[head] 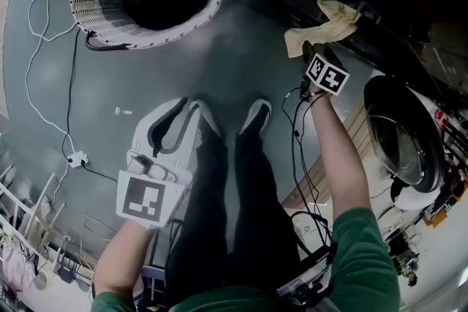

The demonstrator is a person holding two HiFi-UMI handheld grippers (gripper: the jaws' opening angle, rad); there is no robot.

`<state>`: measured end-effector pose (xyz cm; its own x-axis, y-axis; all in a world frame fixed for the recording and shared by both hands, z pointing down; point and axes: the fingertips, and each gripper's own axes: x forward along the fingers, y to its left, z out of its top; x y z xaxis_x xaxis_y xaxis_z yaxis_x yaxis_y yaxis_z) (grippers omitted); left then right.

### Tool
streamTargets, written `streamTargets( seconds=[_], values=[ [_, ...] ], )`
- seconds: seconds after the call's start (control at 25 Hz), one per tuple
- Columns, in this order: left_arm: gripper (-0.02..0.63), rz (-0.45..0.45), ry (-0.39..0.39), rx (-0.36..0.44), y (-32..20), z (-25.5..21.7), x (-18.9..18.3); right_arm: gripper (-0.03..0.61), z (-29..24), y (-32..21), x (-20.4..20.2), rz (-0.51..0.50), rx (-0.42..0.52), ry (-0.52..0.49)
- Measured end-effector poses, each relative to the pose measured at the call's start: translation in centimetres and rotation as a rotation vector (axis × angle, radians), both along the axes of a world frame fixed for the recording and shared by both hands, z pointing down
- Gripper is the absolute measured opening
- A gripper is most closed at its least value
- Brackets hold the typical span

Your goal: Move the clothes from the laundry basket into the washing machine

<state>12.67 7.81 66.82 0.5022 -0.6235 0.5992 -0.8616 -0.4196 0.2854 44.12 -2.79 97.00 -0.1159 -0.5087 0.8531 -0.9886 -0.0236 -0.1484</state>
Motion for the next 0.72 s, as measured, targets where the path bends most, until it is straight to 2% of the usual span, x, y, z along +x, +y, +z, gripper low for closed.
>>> streamTargets(
  seconds=[0.16,0.2,0.24,0.28,0.32,0.36,0.48,0.56,0.72],
  values=[
    [0.071,-0.012,-0.019,-0.030,1.3,2.2,-1.2,0.295,5.8,0.6,-1.0,0.023,-0.138,-0.114],
    [0.071,-0.022,-0.020,-0.039,1.5,2.5,-1.4,0.290,6.0,0.1,-0.9,0.037,-0.144,-0.127],
    [0.071,-0.032,-0.018,-0.043,1.6,2.6,-1.6,0.247,5.5,-0.7,-0.6,0.051,-0.129,-0.129],
    [0.071,-0.038,-0.014,-0.040,1.6,2.4,-1.7,0.127,4.4,-1.6,-0.4,0.061,-0.099,-0.122],
    [0.071,-0.040,-0.011,-0.033,1.6,2.1,-1.7,0.051,3.0,-2.5,-0.1,0.063,-0.062,-0.110],
    [0.071,-0.040,-0.007,-0.024,1.7,1.7,-1.6,0.018,1.4,-3.1,0.1,0.050,-0.028,-0.093],
    [0.071,-0.044,0.016,-0.001,2.1,0.2,-1.2,0.017,-3.1,-4.8,0.7,-0.063,0.042,0.000],
    [0.071,-0.056,0.031,0.010,2.1,-0.6,-1.3,0.015,-7.1,-7.5,1.0,-0.101,0.152,0.049],
    [0.071,-0.083,0.035,0.007,2.5,-1.0,-2.3,0.016,-15.6,-13.7,2.6,-0.018,0.408,0.093]
  ],
)
